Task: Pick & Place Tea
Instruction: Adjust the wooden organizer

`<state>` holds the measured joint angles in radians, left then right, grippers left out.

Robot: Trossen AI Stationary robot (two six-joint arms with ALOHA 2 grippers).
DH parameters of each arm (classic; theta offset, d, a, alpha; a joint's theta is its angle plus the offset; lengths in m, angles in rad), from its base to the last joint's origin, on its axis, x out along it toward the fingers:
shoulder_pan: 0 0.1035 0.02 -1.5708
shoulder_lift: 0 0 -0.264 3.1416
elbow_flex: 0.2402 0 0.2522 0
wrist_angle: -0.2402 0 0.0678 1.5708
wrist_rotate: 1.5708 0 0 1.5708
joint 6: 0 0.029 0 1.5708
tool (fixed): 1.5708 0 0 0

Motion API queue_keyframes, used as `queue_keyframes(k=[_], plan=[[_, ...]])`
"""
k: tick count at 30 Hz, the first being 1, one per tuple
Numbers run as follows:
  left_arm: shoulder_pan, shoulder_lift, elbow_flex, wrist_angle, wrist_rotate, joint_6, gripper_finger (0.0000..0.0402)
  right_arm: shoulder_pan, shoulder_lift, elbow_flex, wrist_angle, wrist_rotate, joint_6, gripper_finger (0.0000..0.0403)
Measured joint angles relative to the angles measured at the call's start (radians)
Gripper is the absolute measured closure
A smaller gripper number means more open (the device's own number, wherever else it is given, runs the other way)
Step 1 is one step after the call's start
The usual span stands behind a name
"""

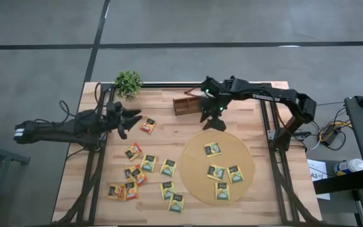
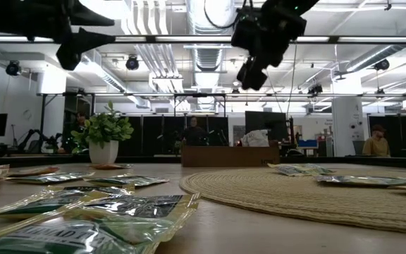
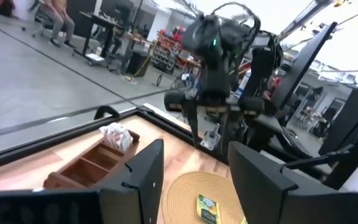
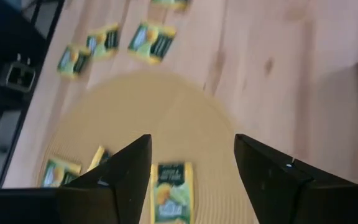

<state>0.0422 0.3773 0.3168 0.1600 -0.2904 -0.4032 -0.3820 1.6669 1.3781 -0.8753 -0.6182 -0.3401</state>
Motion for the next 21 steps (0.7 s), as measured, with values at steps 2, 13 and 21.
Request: queue_keyframes(k=[2,13,21], plan=[[0.000,-0.038,-0.031,0.005,-0.006,-0.010,0.0228,0.009,0.026,0.000,-0.032,-0.002,-0.017,0.0177],[0.000,-0.258,-0.222,0.018,-0.013,-0.071,0.0228,0.082,0.098,0.000,-0.064,-0.002,-0.109,0.0177],[0.000,-0.377,-0.294,0.026,-0.039,-0.064,0.0228,0.131,0.183,0.000,-0.061,0.019,-0.106,0.0176]])
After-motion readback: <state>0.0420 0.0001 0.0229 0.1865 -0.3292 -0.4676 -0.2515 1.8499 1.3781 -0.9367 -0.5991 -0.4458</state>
